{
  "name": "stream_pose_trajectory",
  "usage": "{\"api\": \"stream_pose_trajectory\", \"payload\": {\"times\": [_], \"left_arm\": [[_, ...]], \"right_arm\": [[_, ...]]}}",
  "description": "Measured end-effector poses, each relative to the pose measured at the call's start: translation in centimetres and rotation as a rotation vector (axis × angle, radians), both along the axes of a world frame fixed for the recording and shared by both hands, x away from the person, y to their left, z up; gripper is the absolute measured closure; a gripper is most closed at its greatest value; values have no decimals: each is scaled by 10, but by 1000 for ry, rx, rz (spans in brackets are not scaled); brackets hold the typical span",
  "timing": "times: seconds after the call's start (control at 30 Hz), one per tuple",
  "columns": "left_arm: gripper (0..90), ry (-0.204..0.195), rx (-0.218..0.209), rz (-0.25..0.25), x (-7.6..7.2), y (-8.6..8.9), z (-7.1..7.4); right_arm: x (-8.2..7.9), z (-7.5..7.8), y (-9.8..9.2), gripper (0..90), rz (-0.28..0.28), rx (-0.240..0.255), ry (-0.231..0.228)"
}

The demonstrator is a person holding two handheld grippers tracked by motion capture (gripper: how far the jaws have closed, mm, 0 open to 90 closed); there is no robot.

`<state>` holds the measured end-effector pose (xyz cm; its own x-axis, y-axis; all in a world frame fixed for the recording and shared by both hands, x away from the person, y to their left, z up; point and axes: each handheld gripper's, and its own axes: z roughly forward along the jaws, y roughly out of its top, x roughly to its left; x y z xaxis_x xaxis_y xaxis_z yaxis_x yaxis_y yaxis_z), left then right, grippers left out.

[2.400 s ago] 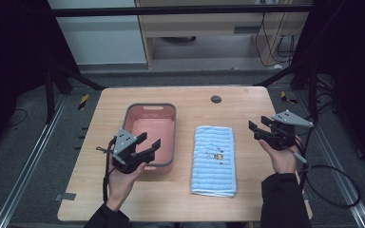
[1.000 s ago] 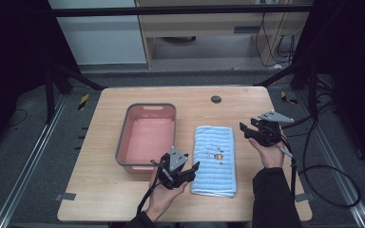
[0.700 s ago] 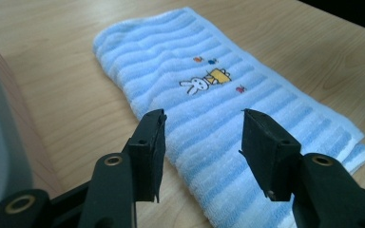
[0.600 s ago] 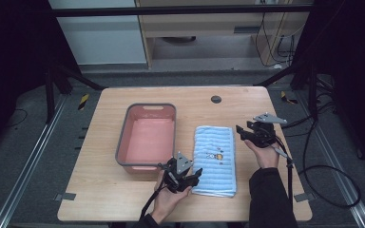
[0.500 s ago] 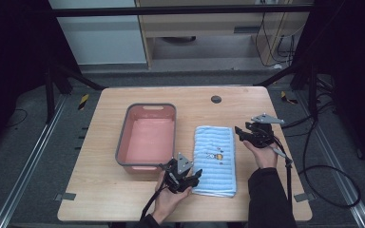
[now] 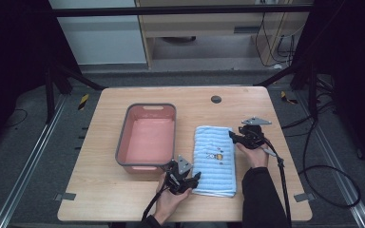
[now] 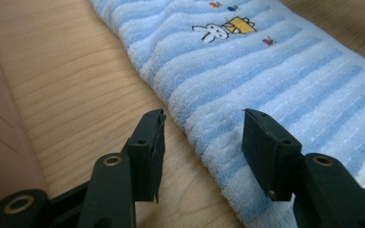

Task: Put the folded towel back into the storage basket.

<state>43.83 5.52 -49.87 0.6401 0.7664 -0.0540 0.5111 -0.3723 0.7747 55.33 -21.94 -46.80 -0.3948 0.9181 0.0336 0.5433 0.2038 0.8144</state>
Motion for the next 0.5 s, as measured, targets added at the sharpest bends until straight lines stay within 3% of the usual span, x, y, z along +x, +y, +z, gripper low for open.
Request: {"api": "stream_pose_trajectory", "payload": {"times": [0.5], "left_arm": [[540,30,-18,11,1,-3,-7]], "right_arm": [[9,-26,9,556,14,-18,83]]}}
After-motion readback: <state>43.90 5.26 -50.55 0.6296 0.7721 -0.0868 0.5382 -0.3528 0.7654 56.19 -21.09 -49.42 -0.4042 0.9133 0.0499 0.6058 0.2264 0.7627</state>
